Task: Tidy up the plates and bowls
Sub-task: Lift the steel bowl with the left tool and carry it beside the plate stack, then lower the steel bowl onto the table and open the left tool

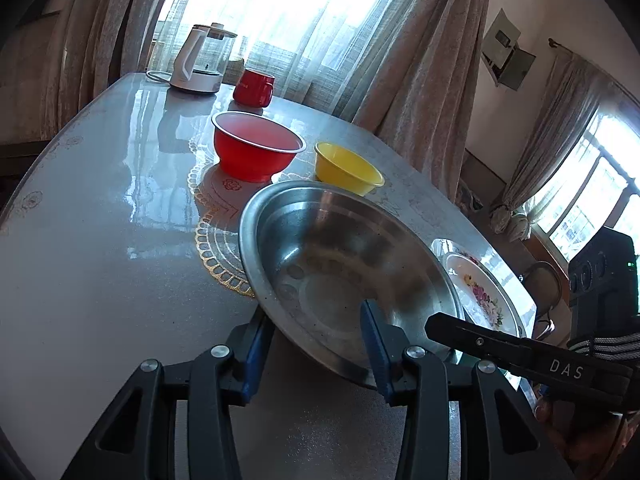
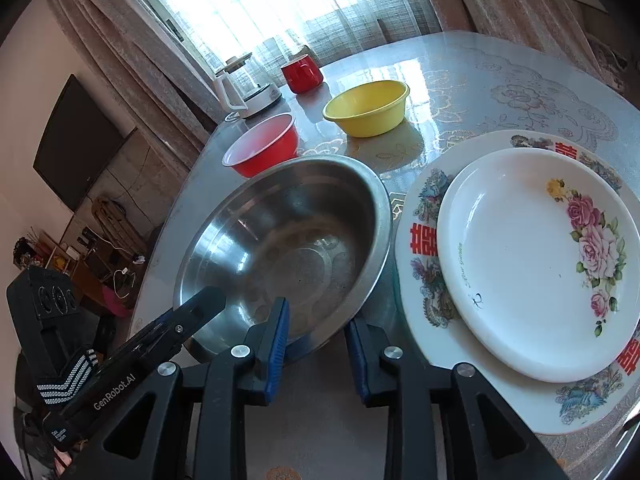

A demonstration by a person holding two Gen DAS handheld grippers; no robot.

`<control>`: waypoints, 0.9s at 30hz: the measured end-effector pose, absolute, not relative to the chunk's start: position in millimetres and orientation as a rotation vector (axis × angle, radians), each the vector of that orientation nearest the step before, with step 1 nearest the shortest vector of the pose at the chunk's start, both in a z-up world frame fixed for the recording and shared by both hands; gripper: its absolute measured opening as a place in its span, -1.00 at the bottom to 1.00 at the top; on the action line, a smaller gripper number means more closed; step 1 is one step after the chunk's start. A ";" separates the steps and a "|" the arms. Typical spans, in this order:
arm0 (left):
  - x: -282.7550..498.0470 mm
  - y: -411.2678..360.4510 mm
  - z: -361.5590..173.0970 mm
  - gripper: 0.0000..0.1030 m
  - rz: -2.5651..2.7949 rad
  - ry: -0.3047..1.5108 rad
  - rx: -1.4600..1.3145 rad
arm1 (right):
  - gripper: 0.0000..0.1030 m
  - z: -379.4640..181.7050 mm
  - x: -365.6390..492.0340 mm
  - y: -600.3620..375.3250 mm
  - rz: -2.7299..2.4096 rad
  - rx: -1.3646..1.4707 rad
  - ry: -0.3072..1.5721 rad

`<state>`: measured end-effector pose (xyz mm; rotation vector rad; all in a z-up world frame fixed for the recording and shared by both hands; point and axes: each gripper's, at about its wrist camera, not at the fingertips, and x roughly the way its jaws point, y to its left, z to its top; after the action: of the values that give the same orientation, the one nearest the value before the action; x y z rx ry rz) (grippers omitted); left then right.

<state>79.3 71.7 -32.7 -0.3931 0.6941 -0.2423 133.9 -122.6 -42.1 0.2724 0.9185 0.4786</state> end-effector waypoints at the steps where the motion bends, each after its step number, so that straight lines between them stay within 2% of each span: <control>1: 79.7 72.5 -32.7 -0.14 -0.243 0.694 -0.394 | -0.43 -42.2 133.8 -122.8 0.481 0.272 0.919; 27: 55.6 80.6 -26.6 -0.08 -0.218 0.605 -0.439 | -0.35 -33.9 123.6 -130.1 0.500 0.252 0.910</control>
<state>55.6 80.6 -26.6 -0.4385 0.6048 -0.2177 123.6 -130.1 -33.9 0.2524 0.9097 0.5004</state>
